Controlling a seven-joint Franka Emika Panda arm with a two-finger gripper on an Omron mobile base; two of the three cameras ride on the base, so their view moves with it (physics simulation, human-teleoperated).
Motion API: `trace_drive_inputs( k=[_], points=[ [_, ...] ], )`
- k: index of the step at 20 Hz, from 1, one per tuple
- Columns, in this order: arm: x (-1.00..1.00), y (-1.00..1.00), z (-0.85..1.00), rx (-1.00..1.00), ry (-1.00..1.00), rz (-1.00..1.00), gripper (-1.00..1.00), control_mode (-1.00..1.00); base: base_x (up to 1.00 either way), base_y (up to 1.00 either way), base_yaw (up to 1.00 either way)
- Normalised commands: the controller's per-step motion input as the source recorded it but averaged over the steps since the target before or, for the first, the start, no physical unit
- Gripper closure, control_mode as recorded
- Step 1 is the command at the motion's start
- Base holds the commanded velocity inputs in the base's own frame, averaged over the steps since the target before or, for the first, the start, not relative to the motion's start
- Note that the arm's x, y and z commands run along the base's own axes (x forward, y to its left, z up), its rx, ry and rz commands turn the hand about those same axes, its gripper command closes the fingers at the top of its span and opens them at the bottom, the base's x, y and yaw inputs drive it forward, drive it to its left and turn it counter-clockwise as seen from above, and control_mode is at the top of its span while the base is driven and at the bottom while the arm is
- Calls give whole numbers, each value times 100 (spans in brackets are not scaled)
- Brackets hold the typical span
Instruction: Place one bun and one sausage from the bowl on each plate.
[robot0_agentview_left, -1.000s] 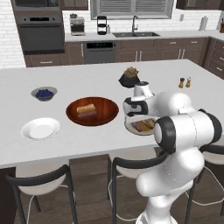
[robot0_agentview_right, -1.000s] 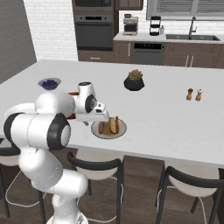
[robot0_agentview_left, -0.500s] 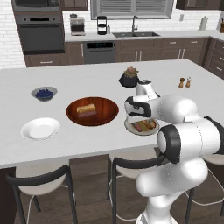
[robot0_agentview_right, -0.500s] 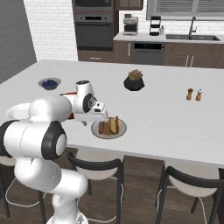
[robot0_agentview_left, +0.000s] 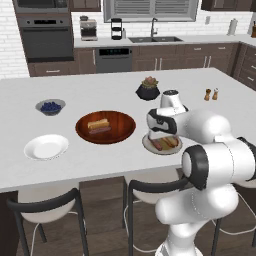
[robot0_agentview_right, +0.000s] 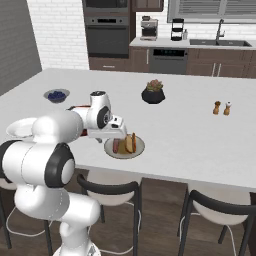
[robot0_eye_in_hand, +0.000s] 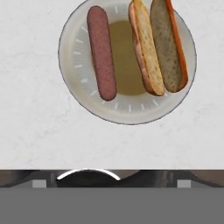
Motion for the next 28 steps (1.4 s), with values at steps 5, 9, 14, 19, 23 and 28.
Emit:
trace_drive_inputs(
  k=[5,9,14,19,23,28],
  points=[
    [-4,-8,0,0,0,0,-100,100,-2,0,0],
    [0,0,0,0,0,0,-100,100,-12,21,0],
    [0,0,0,0,0,0,-100,100,-2,81,0],
    [0,0,0,0,0,0,-100,100,0,81,0],
    [0,0,0,0,0,0,-100,100,3,61,0],
    [0,0,0,0,0,0,-100,100,21,45,0]
  ],
)
